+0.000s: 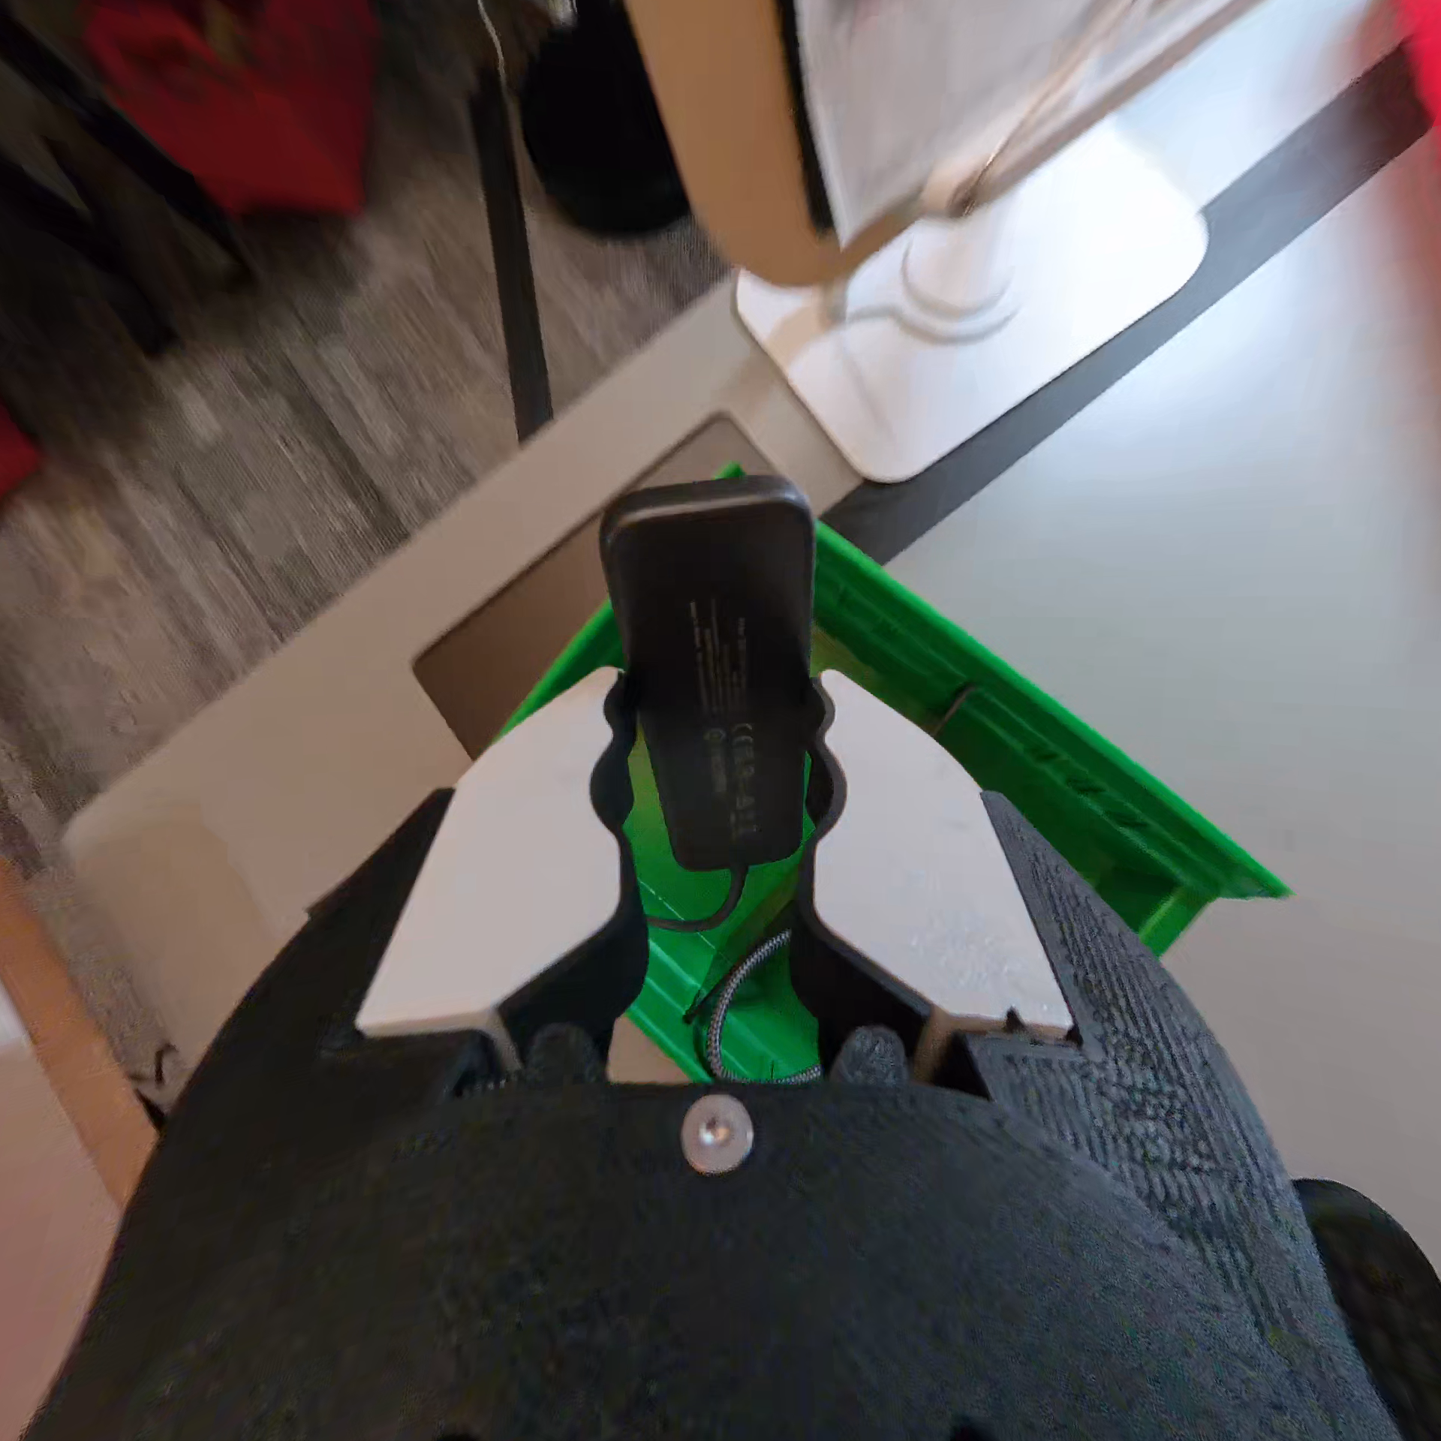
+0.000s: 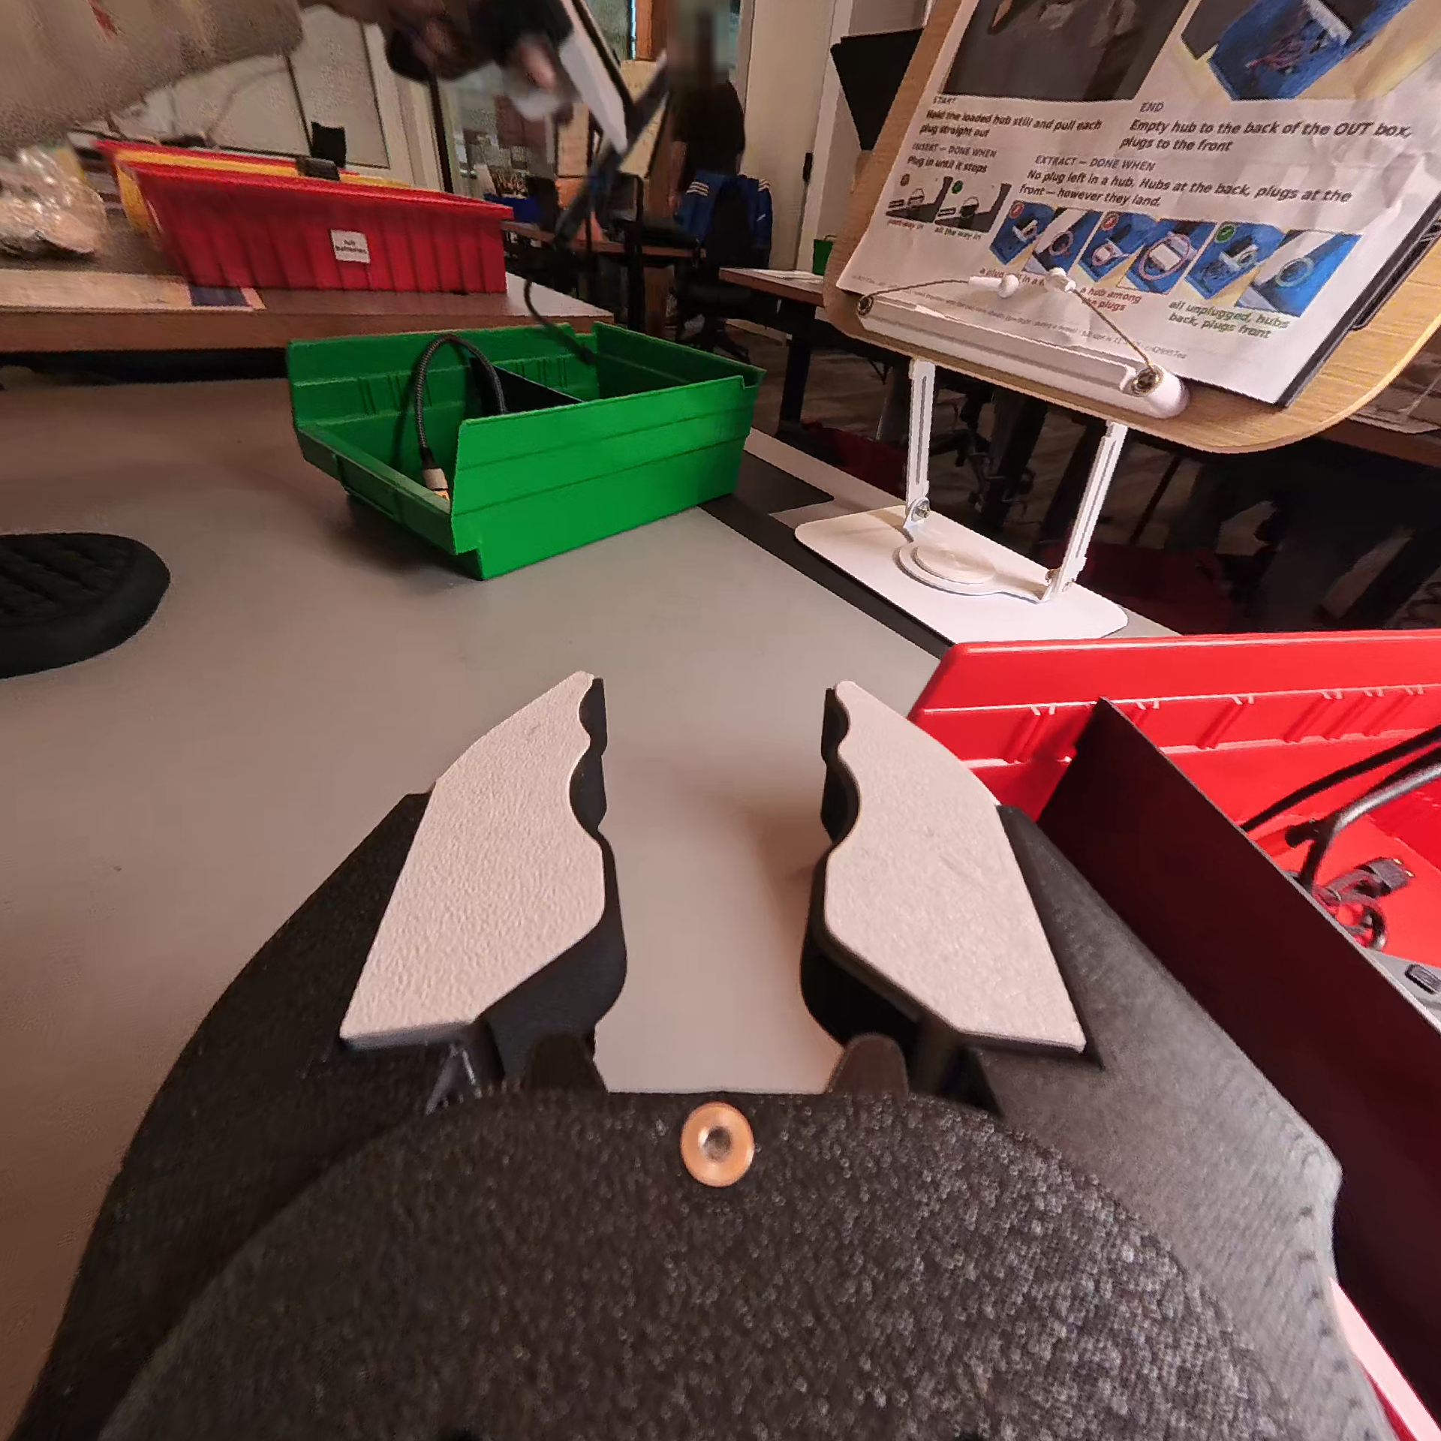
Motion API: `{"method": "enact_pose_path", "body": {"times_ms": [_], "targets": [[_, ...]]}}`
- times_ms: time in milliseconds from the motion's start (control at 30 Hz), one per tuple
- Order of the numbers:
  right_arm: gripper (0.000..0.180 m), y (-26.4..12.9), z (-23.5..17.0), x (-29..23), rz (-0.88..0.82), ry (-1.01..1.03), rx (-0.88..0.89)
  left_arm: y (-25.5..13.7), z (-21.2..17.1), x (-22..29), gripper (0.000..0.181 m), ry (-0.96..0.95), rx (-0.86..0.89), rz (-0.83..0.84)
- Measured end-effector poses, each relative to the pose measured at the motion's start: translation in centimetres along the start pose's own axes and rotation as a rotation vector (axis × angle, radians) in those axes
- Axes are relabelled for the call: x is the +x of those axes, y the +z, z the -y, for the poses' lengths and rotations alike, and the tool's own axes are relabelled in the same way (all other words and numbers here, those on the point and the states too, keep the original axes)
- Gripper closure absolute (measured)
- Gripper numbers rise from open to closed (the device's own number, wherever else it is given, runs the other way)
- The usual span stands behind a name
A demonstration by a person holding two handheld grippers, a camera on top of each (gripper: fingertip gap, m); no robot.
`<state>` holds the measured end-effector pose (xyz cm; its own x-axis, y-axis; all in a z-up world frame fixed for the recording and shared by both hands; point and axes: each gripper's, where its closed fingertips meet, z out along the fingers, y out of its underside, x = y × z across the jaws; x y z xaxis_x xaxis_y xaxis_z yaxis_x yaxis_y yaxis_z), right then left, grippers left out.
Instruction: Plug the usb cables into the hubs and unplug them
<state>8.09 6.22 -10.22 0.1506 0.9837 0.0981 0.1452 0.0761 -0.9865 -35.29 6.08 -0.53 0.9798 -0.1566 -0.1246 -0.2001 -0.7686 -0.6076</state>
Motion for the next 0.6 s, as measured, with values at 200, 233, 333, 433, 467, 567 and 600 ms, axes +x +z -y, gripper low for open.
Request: {"method": "enact_pose_path", "body": {"times_ms": [200, 233, 333, 433, 467, 567, 600], "targets": [[0.126, 0.1, 1.5, -0.5, 0.002, -0.004, 0.04, -11.7, 4.2, 3.4, 0.139, 0.083, 0.368, -0.021], [0.126, 0.2, 2.0, -0.7, 0.006, -0.001, 0.051, -13.3, 4.5, 4.5, 0.139, 0.103, 0.423, -0.037], [0.126, 0.6, 4.3, -1.6, 0.035, -0.007, 0.09, -16.9, 4.8, 9.1, 0.139, 0.154, 0.583, -0.147], [0.126, 1.3, 8.0, -3.7, 0.092, -0.035, 0.155, -19.0, 4.0, 15.1, 0.138, 0.201, 0.733, -0.334], [0.126, 1.5, 9.3, -4.7, 0.121, -0.044, 0.178, -19.4, 3.5, 17.3, 0.138, 0.214, 0.779, -0.411], [0.126, 2.7, 13.0, -8.1, 0.226, -0.078, 0.219, -19.4, 1.7, 23.4, 0.138, 0.214, 0.893, -0.654], [0.126, 3.1, 13.9, -9.4, 0.267, -0.09, 0.221, -19.1, 1.2, 25.1, 0.138, 0.21, 0.925, -0.724]]}}
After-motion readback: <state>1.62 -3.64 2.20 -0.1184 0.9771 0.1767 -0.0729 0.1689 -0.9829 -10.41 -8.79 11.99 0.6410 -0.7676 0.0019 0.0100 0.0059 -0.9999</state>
